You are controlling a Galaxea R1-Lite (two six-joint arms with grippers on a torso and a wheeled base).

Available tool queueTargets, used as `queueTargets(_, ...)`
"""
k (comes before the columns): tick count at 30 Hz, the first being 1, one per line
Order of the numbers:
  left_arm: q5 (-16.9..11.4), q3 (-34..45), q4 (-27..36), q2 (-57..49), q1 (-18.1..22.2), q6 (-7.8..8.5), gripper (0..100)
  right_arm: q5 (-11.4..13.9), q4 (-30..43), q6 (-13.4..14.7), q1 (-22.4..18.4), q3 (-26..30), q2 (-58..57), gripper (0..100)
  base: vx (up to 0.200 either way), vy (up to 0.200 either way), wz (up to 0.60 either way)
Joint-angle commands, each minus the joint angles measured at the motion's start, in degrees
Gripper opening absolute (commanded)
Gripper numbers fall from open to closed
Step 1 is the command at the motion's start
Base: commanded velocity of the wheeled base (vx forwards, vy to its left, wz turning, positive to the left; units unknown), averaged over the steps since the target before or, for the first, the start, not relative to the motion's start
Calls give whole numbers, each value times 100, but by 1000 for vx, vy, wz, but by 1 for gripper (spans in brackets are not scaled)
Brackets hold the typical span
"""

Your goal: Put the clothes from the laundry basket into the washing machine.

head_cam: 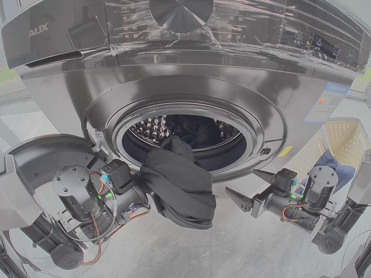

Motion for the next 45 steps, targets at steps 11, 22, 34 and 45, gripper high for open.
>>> queueTargets(11,11,44,-13,181,-102,-6,0,15,-12,-1,250,212,-38,100,55,0,0)
queueTargets(22,99,18,-21,216,-172,-24,0,-3,-3,-1,743,590,-65,100,0,0,0)
queueTargets(34,468,-975,-13,1446,-198,187,0,-3,-3,-1,874,713,-73,100,0,0,0)
queueTargets(45,485,-2891,93,2466,285,161,0,-3,-3,-9,892,792,-135,100,0,0,0)
